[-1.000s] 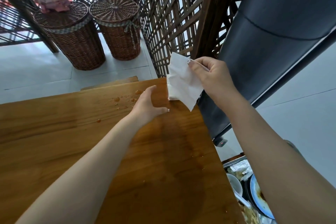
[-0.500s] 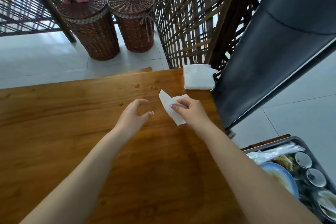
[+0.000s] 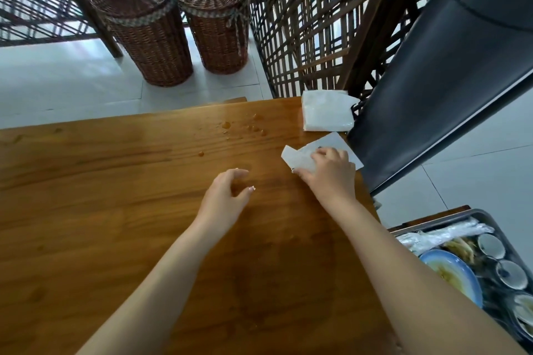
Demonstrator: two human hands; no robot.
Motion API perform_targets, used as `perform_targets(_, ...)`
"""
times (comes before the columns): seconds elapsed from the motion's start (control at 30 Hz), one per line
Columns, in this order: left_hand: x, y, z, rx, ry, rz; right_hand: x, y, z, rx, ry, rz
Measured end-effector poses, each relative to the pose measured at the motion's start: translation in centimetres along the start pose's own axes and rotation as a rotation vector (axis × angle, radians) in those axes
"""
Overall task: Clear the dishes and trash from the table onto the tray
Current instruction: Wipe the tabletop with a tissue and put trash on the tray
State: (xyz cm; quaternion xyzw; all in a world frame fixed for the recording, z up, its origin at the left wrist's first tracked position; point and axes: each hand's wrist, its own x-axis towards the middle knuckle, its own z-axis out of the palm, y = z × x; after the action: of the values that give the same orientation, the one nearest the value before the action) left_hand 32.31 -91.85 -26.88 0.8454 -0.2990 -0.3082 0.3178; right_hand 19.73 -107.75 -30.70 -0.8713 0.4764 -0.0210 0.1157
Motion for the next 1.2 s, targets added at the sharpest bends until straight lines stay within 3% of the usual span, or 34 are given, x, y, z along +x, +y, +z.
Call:
perform_targets(0.1,0.1,0.3,-0.2,-0.002,0.003,0.012,0.0,-0.3,0.1,0.033,0.007,-0.007)
perform_targets(0.33,0.9,0.4,-0.7,0.005,0.013,0.009,-0.6,-0.9,-0.6,0.409,0.116,-0.071)
perform_targets(0.5,1.1,0.7,-0.6,-0.019,0.005,0.002,-1.3,-1.2,-2.0,0.736,-0.033,-0.061)
perform_targets(0.67,1.2,1.0,-0.5,-0.023,0.016,-0.014,-0.5,-0.9,-3.2,0.931,-0.135,0.128)
perform_targets(0.8,1.3,1.1,-0.5,-0.018,0.013,-0.024,0.5,0.2,-2.7,0.832,-0.105,0.213)
perform_targets(1.0,1.5,1.0,-0.3,-0.016,0.018,-0.020,1.2,1.0,-1.1,0.536,-0.064,0.123)
perform_targets(1.2,1.9,0.8,0.3,-0.013,0.015,-0.006,0.7,1.4,-0.3,0.561,-0.032,0.098)
